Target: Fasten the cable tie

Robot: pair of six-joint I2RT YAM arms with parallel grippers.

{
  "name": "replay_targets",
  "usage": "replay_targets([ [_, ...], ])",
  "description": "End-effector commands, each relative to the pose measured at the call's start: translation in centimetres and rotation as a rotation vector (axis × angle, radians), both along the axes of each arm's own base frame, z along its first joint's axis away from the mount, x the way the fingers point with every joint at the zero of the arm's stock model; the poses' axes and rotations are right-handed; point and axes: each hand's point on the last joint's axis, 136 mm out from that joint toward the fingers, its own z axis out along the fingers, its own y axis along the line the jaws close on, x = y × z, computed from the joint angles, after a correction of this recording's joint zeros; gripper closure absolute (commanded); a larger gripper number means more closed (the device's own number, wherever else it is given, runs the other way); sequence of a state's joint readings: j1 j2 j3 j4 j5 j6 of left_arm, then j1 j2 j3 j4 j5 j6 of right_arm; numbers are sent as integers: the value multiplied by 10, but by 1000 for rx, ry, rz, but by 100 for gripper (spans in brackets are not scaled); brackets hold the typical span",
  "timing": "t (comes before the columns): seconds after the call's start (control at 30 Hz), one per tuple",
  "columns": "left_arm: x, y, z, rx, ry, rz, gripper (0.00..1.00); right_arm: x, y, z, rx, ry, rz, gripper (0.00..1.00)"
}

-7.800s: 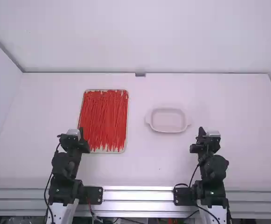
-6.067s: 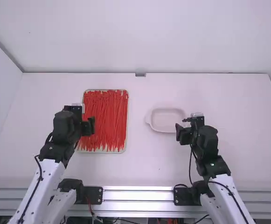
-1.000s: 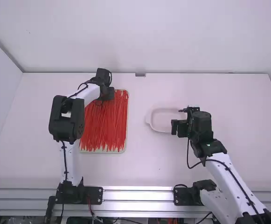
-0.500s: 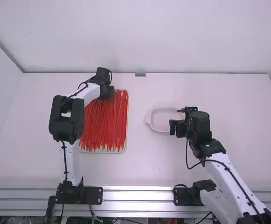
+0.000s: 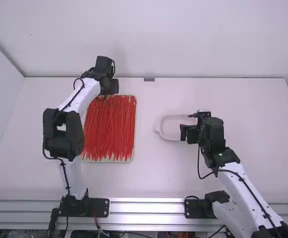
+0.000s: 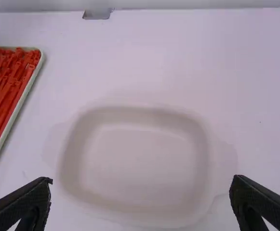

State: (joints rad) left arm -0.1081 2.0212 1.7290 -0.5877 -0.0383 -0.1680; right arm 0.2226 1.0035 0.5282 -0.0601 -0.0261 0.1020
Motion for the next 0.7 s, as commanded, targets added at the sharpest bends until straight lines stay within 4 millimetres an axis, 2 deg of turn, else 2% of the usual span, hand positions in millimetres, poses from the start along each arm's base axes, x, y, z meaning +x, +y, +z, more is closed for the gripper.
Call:
replay_targets([
  [0.0, -7, 1, 77, 6, -145, -28, 98, 9, 3, 18, 11, -48, 4, 1],
  [0.13, -35, -1, 129, 15, -233, -57, 98, 15, 4, 27, 32, -90, -4, 1],
  [0.17, -38, 0, 133, 15, -240, -56, 98, 16, 4, 29, 39, -94, -8, 1],
  [0.23, -66, 2, 171, 7, -325, -63, 98, 20, 5, 36, 99, -113, -43, 1],
  [0.3, -77, 3, 181, 7, -354, -63, 98, 21, 6, 38, 109, -119, -47, 1],
  [0.37, -109, 7, 204, 9, -430, -71, 98, 25, 7, 46, 128, -151, -47, 1],
  [0.5, -141, 10, 214, -6, -520, -66, 98, 27, 22, 60, 181, -197, 26, 1],
  [0.67, -180, -3, 205, -93, -656, -133, 98, 23, 52, 89, 279, -288, 193, 1],
])
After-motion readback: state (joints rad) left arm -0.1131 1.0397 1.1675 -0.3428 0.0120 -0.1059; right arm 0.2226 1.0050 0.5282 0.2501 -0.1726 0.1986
